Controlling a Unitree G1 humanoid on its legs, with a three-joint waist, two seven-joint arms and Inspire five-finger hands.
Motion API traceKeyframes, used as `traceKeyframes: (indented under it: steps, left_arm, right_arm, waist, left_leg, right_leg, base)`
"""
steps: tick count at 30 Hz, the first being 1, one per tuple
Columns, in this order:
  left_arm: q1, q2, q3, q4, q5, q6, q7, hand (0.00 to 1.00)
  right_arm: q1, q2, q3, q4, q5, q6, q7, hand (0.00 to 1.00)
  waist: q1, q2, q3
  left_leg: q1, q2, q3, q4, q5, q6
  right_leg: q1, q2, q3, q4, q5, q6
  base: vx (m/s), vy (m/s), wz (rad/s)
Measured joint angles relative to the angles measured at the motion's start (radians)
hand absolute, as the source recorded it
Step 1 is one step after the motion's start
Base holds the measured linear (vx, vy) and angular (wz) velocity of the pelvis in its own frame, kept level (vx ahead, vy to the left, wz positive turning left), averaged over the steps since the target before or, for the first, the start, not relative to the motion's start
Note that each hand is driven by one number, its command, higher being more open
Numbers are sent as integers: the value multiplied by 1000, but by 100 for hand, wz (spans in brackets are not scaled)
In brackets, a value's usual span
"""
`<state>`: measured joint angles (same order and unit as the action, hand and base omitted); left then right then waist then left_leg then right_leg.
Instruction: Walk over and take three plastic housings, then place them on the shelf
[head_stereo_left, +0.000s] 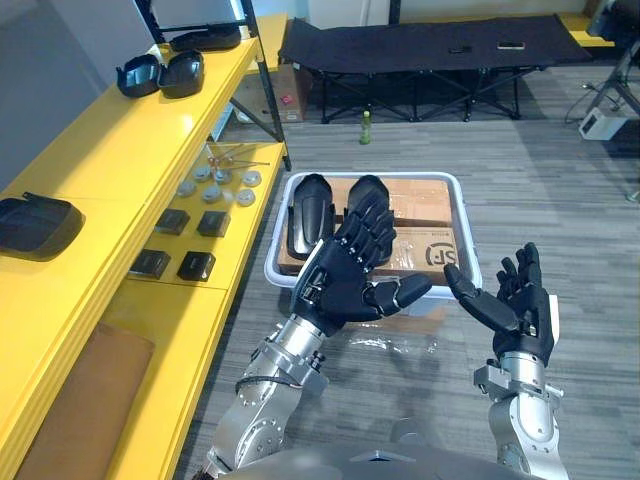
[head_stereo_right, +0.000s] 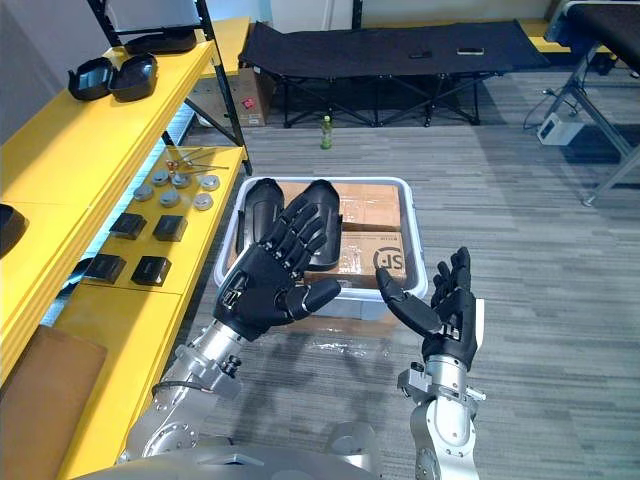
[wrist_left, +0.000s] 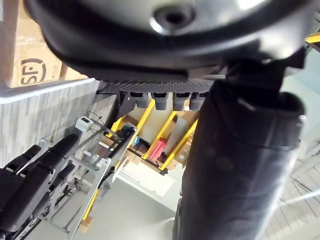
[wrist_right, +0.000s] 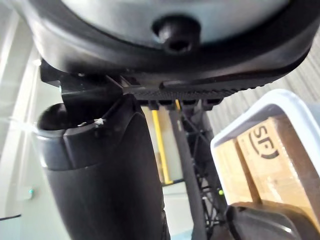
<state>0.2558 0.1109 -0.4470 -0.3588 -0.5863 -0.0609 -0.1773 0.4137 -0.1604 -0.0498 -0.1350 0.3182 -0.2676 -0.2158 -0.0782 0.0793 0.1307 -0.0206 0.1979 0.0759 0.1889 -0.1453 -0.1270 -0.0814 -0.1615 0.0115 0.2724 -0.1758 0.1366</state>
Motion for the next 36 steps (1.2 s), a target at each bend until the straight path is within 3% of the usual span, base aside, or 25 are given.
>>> traceKeyframes:
  steps: [2, 3, 8, 10, 13, 19, 24, 28, 36]
  left_arm:
    - [17, 13, 40, 0, 0, 0, 5, 100]
    - [34, 20, 70, 3, -1, 1, 6, 100]
    - [37, 45, 136, 65, 43, 26, 17, 100]
    - [19, 68, 152, 121, 54, 48, 30, 100]
    - [4, 84, 181, 251, 88, 72, 55, 100]
    - [17, 93, 229, 281, 88, 80, 73, 100]
    - [18, 91, 224, 281, 88, 46, 60, 100]
    - [16, 86, 208, 282, 86, 16, 40, 100]
    - [-18, 61, 209, 460, 65, -70, 48, 100]
  right_arm:
    - [-11, 2, 0, 21, 1, 23, 1, 100]
    - [-12, 5, -3, 40, -1, 27, -7, 100]
    - [-123, 9, -84, 166, -34, 45, -48, 100]
    - [-210, 5, -121, 218, -31, 48, -62, 100]
    - [-334, -41, -122, 290, -31, 64, -108, 100]
    - [-502, -122, -125, 353, -27, 87, -182, 100]
    - [-705, -192, -124, 443, -20, 125, -185, 100]
    - [-822, -256, -123, 544, -2, 148, -184, 100]
    - [-1157, -521, -60, 797, 52, 202, -184, 100]
  waist:
    - [26, -7, 2]
    - [23, -18, 9]
    - [47, -45, 25]
    - [57, -79, 45]
    - [79, -107, 78]
    - [140, -110, 179]
    - [184, -90, 270]
    - [189, -93, 293]
    - [215, -63, 353]
  left_leg:
    - [13, -42, -16, -18, -6, -5]
    - [14, -61, -3, -17, -8, 0]
    - [-25, -89, 58, 57, -50, 37]
    - [-63, -110, 59, 96, -66, 53]
    - [-137, -117, 47, 161, -75, 55]
    - [-242, -121, -20, 247, -85, 50]
    - [-289, -134, -108, 280, -77, 36]
    - [-318, -135, -128, 279, -63, 38]
    - [-325, -141, -168, 240, -26, 32]
  right_leg:
    - [-28, -14, 51, -17, 46, 12]
    - [-36, -31, 53, -19, 70, 16]
    - [-42, -57, 44, -128, 226, 11]
    - [-43, -78, 22, -188, 280, 15]
    - [-66, -84, -29, -242, 349, -2]
    - [-83, -84, -103, -265, 352, 3]
    - [-91, -62, -145, -278, 339, -15]
    - [-107, -60, -166, -278, 339, -15]
    - [-111, -62, -210, -275, 348, -1]
  base:
    - [-22, 157, -78]
    - [-39, 165, -65]
    - [-87, 172, -46]
    - [-139, 123, -22]
    - [-155, 84, -8]
    - [-109, -8, 22]
    - [-71, -37, 11]
    - [-29, -21, 12]
    - [16, -12, 13]
